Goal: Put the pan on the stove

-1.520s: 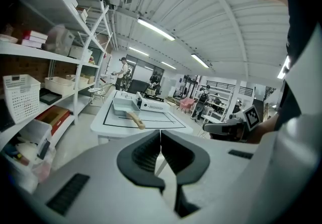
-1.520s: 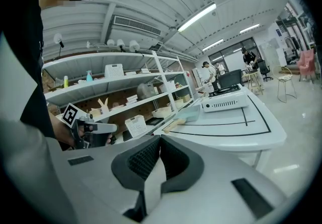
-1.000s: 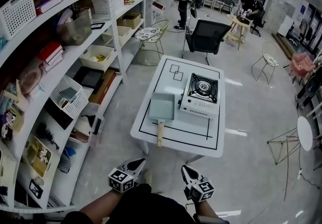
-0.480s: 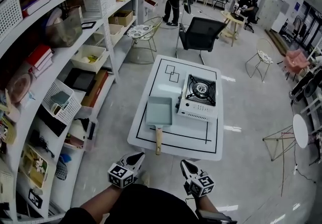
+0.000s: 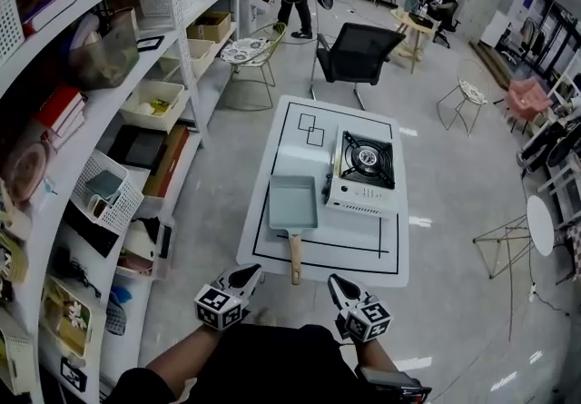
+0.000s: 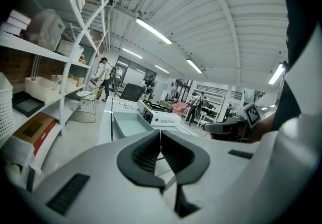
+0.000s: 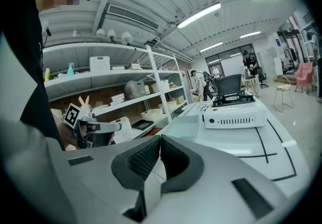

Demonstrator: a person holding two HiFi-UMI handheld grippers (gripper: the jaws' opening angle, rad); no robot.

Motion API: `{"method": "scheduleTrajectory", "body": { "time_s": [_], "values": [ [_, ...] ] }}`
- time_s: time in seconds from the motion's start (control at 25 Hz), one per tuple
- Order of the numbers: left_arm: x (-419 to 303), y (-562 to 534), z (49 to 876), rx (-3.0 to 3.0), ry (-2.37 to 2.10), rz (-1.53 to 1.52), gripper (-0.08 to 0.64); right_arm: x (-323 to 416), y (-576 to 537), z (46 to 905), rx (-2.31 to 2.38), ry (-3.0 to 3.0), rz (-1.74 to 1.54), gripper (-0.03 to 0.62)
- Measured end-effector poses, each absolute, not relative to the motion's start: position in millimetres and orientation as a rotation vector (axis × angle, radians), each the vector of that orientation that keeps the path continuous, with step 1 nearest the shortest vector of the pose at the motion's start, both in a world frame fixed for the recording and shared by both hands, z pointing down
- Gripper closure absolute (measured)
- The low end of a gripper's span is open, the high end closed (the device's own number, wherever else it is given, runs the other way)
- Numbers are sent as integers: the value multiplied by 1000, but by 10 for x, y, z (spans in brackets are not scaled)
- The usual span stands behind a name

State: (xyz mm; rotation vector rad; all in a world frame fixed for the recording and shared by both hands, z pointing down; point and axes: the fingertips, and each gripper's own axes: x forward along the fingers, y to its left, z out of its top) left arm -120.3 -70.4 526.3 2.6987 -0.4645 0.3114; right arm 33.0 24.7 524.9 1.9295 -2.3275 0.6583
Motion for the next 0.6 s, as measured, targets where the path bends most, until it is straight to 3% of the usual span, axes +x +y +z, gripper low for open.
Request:
{"method": "scheduleTrajectory", "body": {
  "time_s": [0.6],
  "values": [
    [-1393, -945, 5406, 2651, -493, 312, 549, 217, -112, 5417, 1839, -2323, 732, 566]
  ]
}}
